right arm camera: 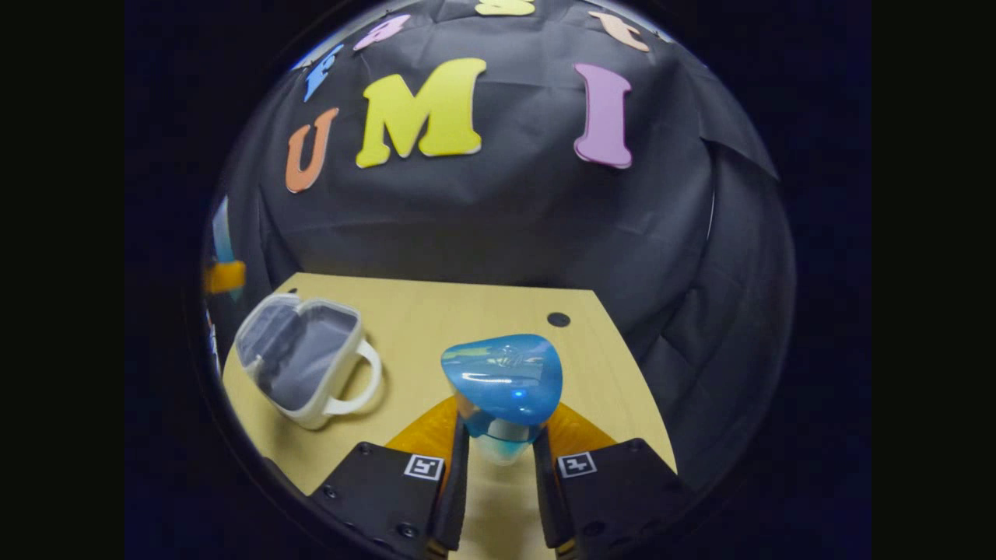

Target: First open the suitcase, pack the skin care products into it, and then close the suitcase.

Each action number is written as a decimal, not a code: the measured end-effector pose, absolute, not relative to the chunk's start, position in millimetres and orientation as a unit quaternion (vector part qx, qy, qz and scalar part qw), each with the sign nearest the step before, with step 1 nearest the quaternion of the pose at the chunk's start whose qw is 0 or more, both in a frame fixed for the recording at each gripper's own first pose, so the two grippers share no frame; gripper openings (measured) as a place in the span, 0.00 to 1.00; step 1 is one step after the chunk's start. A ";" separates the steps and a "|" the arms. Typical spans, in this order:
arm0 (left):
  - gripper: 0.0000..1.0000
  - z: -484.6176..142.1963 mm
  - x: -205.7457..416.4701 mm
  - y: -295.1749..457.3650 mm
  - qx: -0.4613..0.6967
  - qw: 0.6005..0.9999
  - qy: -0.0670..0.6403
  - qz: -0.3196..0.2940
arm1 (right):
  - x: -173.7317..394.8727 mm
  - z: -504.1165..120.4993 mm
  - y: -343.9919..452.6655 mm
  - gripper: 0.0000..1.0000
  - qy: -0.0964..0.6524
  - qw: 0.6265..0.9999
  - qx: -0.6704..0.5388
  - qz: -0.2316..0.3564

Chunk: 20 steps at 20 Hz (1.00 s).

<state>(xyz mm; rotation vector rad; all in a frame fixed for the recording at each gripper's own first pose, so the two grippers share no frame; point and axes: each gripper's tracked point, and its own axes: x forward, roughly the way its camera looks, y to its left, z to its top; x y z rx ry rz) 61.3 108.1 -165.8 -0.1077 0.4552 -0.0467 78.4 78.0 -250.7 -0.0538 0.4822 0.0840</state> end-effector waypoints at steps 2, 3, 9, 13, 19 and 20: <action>0.42 -205.2 65.7 112.3 -0.066 0.961 0.266 -0.027 | 63.8 -236.0 106.5 0.36 0.237 0.970 -0.023 0.055; 0.42 -223.2 66.8 113.2 -0.066 0.957 0.282 -0.032 | 58.0 -232.6 120.4 0.34 0.237 0.969 -0.023 0.061; 0.42 -309.9 59.2 110.9 -0.056 0.930 0.362 -0.037 | 22.6 -253.7 180.7 0.36 0.275 0.956 -0.044 0.097; 0.42 -341.0 54.9 118.1 -0.053 0.907 0.417 -0.019 | 11.1 -270.1 193.7 0.36 0.303 0.947 -0.048 0.099; 0.41 -363.1 63.5 118.2 -0.061 0.879 0.473 -0.013 | 20.7 -276.6 190.4 0.36 0.322 0.943 -0.041 0.077; 0.41 -364.3 68.4 118.5 -0.057 0.877 0.477 -0.012 | 22.6 -276.0 190.6 0.36 0.321 0.943 -0.045 0.076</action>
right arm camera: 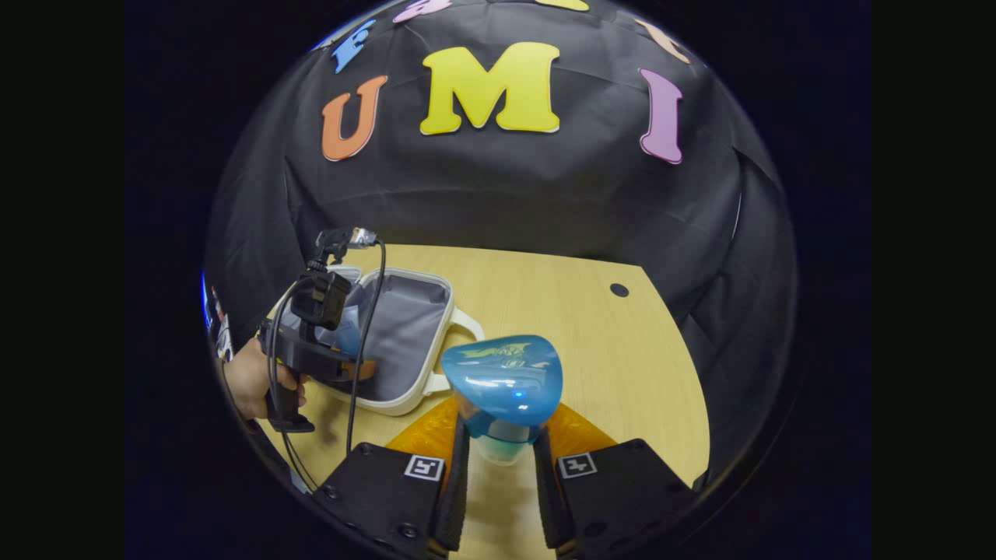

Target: First open the suitcase, pack the skin care products into it, and then close the suitcase.

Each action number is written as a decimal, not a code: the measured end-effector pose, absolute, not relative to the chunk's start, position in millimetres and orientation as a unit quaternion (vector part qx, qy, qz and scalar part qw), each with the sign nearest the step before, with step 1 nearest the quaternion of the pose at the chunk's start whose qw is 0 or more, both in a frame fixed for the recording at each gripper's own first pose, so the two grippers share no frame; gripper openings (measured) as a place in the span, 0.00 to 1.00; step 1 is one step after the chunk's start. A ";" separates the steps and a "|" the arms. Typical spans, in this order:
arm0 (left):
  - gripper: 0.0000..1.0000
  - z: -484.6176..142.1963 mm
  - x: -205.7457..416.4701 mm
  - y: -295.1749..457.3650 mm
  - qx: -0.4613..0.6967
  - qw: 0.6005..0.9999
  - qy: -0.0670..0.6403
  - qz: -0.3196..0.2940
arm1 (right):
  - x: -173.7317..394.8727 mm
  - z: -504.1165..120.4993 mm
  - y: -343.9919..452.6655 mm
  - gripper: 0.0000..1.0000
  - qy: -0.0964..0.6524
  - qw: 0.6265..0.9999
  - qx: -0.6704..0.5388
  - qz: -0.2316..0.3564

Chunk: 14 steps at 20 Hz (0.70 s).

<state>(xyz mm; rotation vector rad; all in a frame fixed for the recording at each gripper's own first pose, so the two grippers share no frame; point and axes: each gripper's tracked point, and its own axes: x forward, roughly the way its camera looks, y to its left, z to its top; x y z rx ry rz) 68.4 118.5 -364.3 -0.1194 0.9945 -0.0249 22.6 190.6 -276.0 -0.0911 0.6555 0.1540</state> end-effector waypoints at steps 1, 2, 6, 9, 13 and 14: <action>0.41 -362.9 70.2 118.3 -0.056 0.873 0.484 -0.011 | 24.3 -275.2 190.6 0.36 0.320 0.943 -0.050 0.074; 0.42 -364.7 70.8 118.5 -0.061 0.870 0.490 -0.009 | 26.0 -274.4 190.6 0.36 0.320 0.943 -0.056 0.074; 0.42 -363.8 71.9 119.6 -0.074 0.860 0.504 -0.002 | 27.8 -270.6 195.2 0.36 0.320 0.941 -0.065 0.082; 0.49 -364.4 73.2 118.8 -0.066 0.855 0.514 0.004 | 28.6 -272.7 196.7 0.36 0.323 0.940 -0.070 0.086; 0.45 -362.7 75.4 117.3 -0.062 0.849 0.525 0.004 | 26.9 -272.7 200.2 0.36 0.325 0.939 -0.069 0.088; 0.53 -364.2 75.9 116.9 -0.064 0.849 0.524 0.004 | 26.2 -272.2 200.5 0.36 0.324 0.939 -0.069 0.089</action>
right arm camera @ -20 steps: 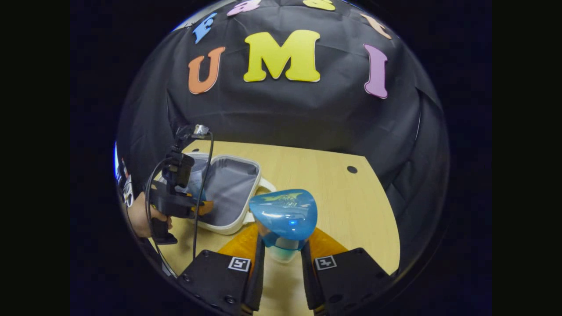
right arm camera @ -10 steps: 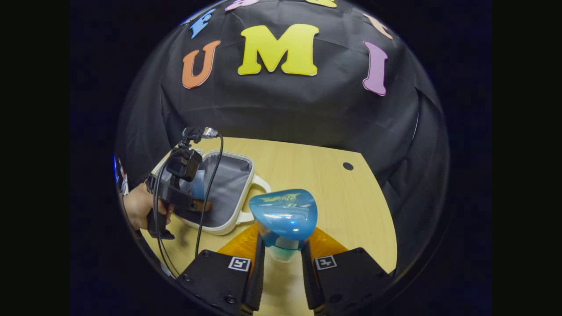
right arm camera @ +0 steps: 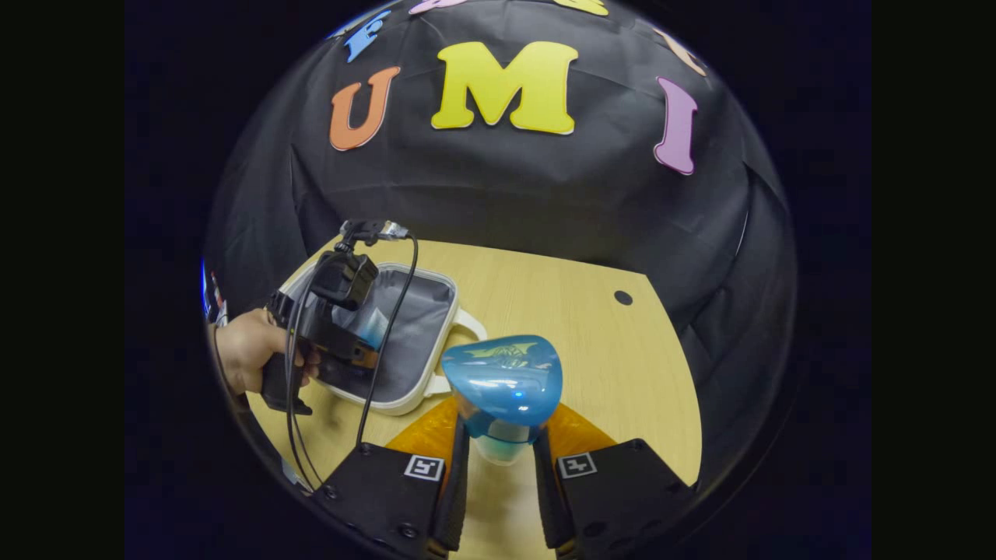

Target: First open the suitcase, pack the skin care products into it, and then close the suitcase.

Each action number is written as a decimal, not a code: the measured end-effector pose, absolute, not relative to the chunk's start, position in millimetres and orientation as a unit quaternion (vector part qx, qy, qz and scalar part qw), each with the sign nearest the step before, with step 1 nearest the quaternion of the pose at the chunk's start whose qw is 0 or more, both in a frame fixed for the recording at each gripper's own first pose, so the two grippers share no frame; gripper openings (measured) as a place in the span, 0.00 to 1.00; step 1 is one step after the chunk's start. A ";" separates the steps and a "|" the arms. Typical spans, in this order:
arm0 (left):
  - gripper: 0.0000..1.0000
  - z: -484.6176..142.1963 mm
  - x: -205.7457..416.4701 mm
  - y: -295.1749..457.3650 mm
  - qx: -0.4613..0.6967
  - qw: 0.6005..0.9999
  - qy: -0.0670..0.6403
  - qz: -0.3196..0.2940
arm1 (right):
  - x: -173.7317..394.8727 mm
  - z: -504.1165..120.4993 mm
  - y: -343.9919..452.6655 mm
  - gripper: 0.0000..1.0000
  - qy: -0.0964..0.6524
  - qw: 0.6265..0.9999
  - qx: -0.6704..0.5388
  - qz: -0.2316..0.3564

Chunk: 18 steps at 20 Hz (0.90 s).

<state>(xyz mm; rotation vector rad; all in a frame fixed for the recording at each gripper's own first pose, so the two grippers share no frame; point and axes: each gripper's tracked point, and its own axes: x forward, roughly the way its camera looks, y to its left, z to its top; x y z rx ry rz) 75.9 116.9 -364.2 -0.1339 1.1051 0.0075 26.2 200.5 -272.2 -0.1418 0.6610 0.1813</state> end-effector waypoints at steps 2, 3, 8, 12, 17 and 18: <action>0.46 -362.9 74.8 119.2 -0.065 0.851 0.521 0.010 | 26.8 -268.5 204.0 0.36 0.319 0.941 -0.068 0.090; 0.50 -357.6 73.8 116.0 -0.078 0.856 0.510 0.003 | 28.6 -267.4 208.2 0.36 0.318 0.941 -0.065 0.092; 0.91 -284.7 65.0 130.0 -0.096 0.909 0.406 -0.008 | 53.1 -257.2 254.8 0.36 0.304 0.944 -0.056 0.118; 0.96 -204.8 42.9 174.0 -0.044 0.956 0.291 0.012 | 84.9 -271.7 320.9 0.36 0.305 0.941 -0.046 0.139; 0.96 -154.1 5.3 243.8 0.002 0.974 0.213 0.081 | 89.2 -306.9 391.4 0.36 0.334 0.927 -0.017 0.170; 0.96 -156.1 -0.3 262.0 0.005 0.973 0.212 0.097 | 87.1 -311.4 400.2 0.36 0.339 0.924 -0.013 0.175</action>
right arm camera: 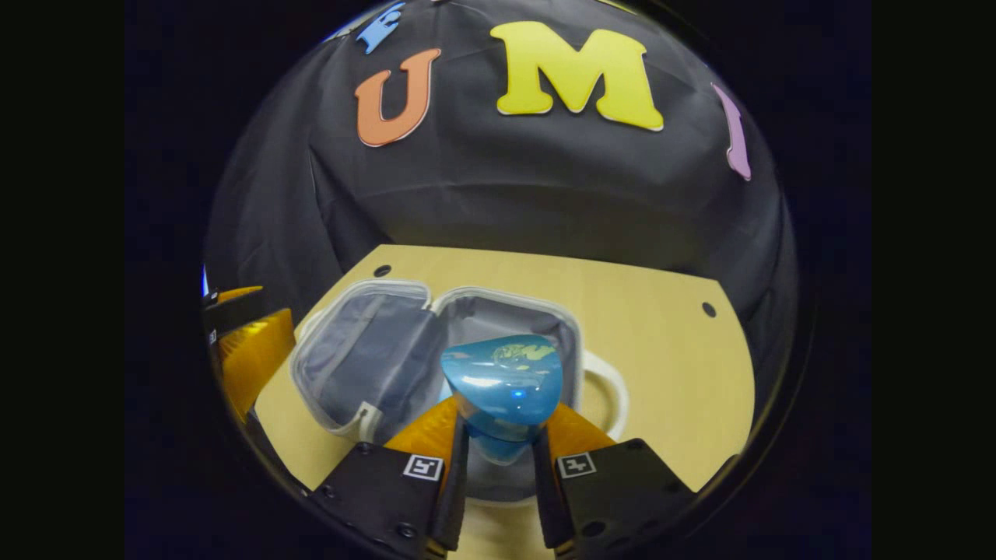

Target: First open the suitcase, pack the skin care products into it, and then close the suitcase.

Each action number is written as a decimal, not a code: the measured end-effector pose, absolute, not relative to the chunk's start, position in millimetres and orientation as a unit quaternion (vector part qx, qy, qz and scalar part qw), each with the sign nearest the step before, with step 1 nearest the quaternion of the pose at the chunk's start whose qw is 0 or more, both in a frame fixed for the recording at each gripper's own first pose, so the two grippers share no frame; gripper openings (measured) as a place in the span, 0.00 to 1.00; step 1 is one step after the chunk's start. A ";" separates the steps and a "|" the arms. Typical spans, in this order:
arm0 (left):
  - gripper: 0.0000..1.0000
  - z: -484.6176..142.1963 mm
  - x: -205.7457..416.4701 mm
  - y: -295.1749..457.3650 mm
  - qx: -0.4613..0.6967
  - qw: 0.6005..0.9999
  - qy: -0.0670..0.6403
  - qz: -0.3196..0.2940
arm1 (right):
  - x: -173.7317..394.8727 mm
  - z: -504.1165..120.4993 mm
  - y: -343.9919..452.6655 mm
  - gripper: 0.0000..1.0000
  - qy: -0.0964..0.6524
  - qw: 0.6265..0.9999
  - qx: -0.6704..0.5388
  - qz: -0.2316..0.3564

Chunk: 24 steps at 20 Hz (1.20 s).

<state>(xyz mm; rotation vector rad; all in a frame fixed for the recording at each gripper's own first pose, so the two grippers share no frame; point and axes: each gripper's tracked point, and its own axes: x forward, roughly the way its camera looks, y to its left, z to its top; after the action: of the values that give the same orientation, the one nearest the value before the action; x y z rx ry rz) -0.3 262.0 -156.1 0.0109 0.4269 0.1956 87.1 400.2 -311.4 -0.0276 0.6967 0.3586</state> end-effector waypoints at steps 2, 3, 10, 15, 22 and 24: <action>1.00 -162.0 -11.9 290.3 -0.006 0.970 0.212 0.117 | 84.1 -327.0 405.5 0.36 0.358 0.917 -0.028 0.173; 0.95 -167.8 -18.0 302.4 -0.011 0.968 0.216 0.125 | 83.5 -336.0 406.2 0.36 0.369 0.913 -0.030 0.172; 0.96 -127.3 -41.1 329.2 -0.051 0.979 0.156 0.122 | 89.1 -390.9 403.2 0.36 0.441 0.891 -0.020 0.110; 0.96 -99.6 -37.7 336.8 -0.043 0.986 0.123 0.106 | 112.9 -396.9 405.2 0.36 0.453 0.888 -0.004 0.076; 0.96 -112.1 -39.6 353.5 -0.066 0.981 0.134 0.122 | 135.1 -419.3 404.8 0.36 0.468 0.882 -0.009 0.049; 0.96 -127.3 -43.6 362.5 -0.079 0.976 0.152 0.131 | 139.0 -424.1 404.2 0.36 0.473 0.880 -0.009 0.044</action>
<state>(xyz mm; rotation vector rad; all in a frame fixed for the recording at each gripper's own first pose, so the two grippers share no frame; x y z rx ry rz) -43.6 362.5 -127.3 -0.1591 0.3069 0.2632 139.0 404.2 -424.1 -0.0193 0.9863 0.0926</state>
